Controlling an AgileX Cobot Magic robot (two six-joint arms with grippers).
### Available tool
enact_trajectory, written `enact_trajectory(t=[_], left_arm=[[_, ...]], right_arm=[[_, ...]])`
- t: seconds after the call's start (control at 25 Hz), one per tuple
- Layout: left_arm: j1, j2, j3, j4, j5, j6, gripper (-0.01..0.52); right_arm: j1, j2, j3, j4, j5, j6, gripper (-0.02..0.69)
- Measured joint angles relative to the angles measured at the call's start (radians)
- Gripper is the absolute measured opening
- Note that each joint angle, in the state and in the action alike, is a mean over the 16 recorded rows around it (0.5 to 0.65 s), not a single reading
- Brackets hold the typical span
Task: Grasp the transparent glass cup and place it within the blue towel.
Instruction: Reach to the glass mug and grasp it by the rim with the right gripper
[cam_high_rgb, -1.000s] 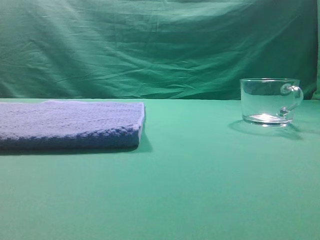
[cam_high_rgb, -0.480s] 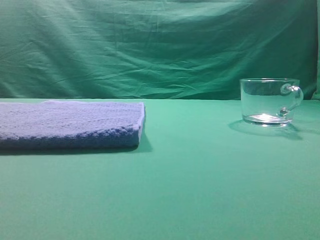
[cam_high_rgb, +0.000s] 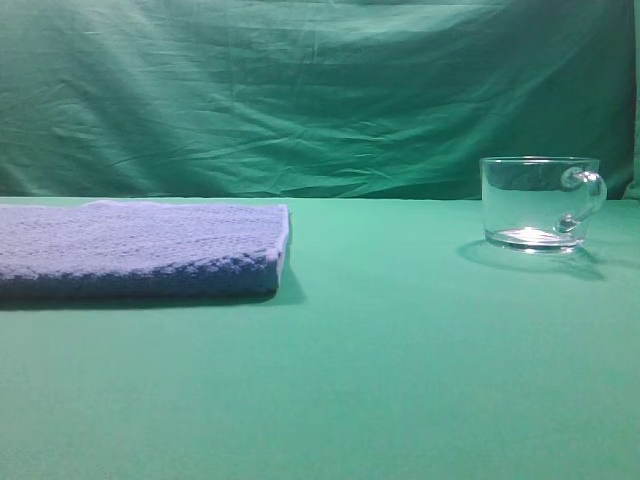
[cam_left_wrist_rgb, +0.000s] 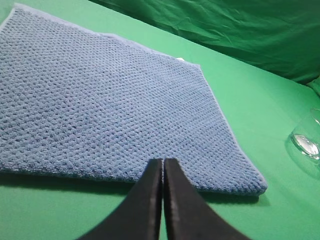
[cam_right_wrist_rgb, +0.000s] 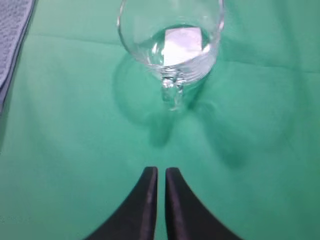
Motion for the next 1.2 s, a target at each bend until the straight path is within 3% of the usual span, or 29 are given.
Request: enact_trajectory(t=[0.2, 0.56, 0.72, 0.88, 1.2], left_arm=[[0.0, 0.0, 0.0, 0.0, 0.0, 0.0, 0.0], [0.0, 0.0, 0.0, 0.0, 0.0, 0.0, 0.0], [0.0, 0.0, 0.0, 0.0, 0.0, 0.0, 0.0], [0.0, 0.0, 0.0, 0.0, 0.0, 0.0, 0.0], [0.0, 0.0, 0.0, 0.0, 0.0, 0.0, 0.0]], right_arm=[[0.066, 0.124, -0.056, -0.012, -0.018, -0.032, 0.117], [0.134, 0.289, -0.108, -0.04, -0.127, -0.043, 0.436], [0.136, 0.361, -0.125, -0.041, -0.175, -0.045, 0.532], [0.136, 0.434, -0.15, -0.041, -0.215, -0.046, 0.511], [0.136, 0.539, -0.221, -0.04, -0.227, -0.049, 0.251]])
